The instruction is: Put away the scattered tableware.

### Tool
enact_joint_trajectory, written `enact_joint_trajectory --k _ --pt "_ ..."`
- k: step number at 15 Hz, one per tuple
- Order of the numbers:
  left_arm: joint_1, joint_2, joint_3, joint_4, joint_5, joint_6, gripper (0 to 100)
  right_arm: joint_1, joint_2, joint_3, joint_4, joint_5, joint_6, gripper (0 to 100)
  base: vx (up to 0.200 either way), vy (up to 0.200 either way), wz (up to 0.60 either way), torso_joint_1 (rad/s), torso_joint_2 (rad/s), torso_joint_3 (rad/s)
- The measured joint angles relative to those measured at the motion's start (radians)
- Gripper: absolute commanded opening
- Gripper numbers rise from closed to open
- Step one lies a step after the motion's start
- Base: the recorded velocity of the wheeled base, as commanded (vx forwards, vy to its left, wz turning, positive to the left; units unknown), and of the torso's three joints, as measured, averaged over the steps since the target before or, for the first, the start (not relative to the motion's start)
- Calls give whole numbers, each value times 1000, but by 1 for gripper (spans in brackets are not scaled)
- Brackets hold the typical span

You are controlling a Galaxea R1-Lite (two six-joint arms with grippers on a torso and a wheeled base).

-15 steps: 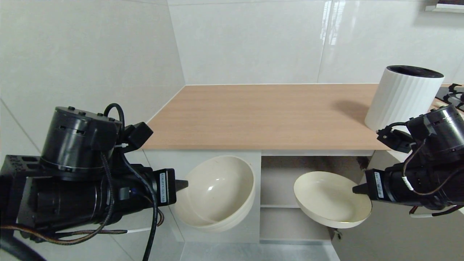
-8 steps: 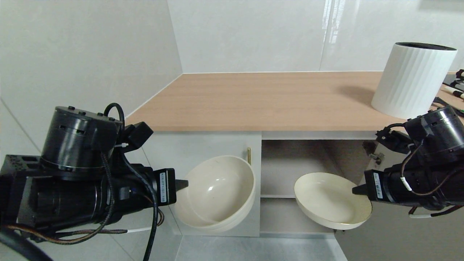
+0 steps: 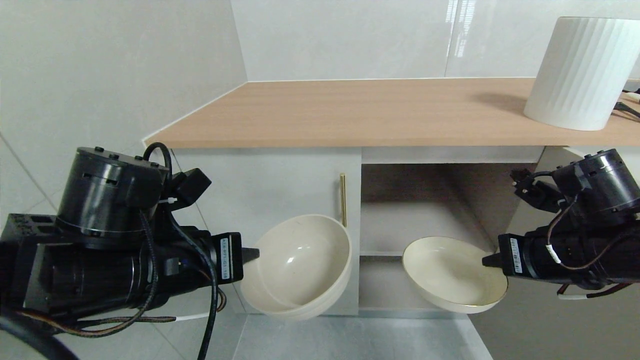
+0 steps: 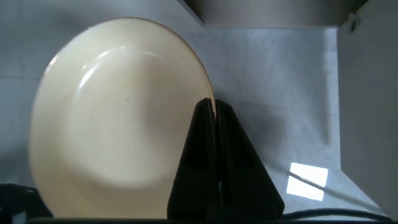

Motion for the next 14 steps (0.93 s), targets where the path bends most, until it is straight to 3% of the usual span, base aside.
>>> enact_joint_trajectory --k 11,14 --pt "0 1 1 0 0 2 0 0 29 3 -9 -1 -3 0 0 0 0 -17 52 33" --pt "0 -6 0 0 0 5 0 -1 102 -3 -93 -2 -11 0 0 0 0 0 0 0"
